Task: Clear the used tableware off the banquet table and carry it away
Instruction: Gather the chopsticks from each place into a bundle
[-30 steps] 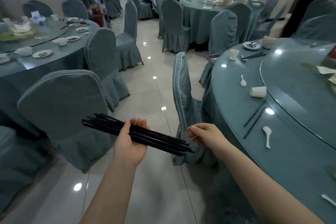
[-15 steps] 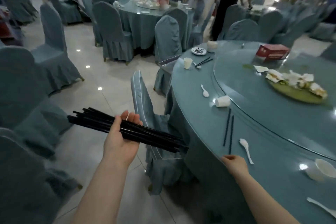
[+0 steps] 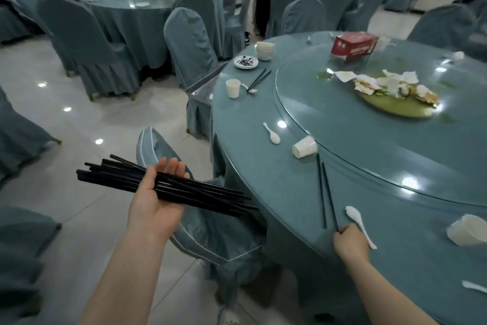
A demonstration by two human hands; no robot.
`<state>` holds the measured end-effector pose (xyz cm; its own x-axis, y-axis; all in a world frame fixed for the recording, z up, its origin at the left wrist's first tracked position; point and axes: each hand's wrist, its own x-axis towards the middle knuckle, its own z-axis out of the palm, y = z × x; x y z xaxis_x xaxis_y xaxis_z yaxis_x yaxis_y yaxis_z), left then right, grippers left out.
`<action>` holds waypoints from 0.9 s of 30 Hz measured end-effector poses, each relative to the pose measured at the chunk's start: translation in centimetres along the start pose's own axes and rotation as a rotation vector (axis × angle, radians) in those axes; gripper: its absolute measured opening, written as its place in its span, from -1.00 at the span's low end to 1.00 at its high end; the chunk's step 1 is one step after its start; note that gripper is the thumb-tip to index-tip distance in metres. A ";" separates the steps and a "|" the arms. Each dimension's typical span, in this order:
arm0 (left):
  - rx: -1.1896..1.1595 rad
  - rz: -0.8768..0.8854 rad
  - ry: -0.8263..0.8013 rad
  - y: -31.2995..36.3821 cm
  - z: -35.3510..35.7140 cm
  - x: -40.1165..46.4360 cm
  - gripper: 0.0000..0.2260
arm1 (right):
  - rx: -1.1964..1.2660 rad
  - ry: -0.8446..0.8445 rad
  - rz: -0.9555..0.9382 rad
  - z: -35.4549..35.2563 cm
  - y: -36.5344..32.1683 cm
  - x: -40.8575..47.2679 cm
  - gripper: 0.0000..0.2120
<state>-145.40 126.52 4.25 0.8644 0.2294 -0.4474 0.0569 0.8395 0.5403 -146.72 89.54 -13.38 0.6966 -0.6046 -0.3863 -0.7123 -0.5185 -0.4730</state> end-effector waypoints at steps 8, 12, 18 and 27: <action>-0.003 -0.009 0.026 1.2 1.5 5.5 -0.74 | -0.030 -0.006 -0.051 0.9 -5.3 4.2 -0.72; 0.011 -0.028 0.022 1.3 2.7 7.3 -0.73 | -0.053 -0.035 0.015 1.5 -6.0 4.6 -0.80; 0.016 -0.088 -0.047 2.0 3.4 9.8 -0.71 | -0.102 -0.041 0.086 1.9 -6.6 2.6 -0.88; -0.057 -0.245 -0.099 5.8 3.9 12.7 -0.73 | 0.327 0.054 0.059 2.7 -10.6 -2.5 -0.75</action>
<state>-132.20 132.37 4.47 0.8731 -0.0306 -0.4866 0.2445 0.8909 0.3827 -140.69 98.17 -9.53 0.6432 -0.6635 -0.3822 -0.6799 -0.2651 -0.6837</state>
